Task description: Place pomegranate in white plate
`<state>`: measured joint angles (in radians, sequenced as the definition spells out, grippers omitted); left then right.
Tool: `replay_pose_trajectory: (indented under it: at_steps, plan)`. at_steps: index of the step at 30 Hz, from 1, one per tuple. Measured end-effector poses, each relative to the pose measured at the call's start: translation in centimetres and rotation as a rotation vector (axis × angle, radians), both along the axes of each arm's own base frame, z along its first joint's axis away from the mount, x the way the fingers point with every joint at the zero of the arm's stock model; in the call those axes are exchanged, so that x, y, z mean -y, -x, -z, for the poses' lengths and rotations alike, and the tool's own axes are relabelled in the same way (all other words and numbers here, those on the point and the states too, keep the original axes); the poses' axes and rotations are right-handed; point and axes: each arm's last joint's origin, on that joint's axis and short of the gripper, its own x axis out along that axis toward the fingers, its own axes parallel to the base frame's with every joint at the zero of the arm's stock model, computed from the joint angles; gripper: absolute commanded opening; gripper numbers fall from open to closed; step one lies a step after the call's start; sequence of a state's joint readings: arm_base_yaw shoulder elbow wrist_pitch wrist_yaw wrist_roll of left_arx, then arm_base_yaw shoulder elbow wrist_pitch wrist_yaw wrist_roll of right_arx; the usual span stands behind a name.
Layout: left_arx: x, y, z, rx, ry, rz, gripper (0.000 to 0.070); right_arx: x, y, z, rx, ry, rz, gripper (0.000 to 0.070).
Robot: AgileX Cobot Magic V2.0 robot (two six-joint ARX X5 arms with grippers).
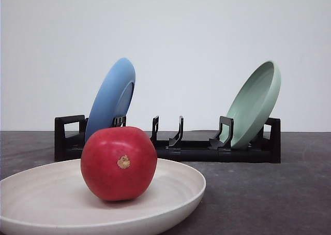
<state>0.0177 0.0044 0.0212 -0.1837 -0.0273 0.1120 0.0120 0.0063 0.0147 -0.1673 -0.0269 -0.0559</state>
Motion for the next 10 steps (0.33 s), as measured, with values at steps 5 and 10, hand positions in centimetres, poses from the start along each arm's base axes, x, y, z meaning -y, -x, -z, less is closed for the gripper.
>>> replay_pose_trajectory:
  at_steps: [5,10]
  plan:
    - [0.0,0.0,0.0,0.0,0.0,0.0,0.0,0.0,0.0,0.0,0.0,0.0,0.0,0.0008]
    - [0.0,0.0,0.0,0.0,0.0,0.0,0.0,0.0,0.0,0.0,0.0,0.0,0.0,0.0008]
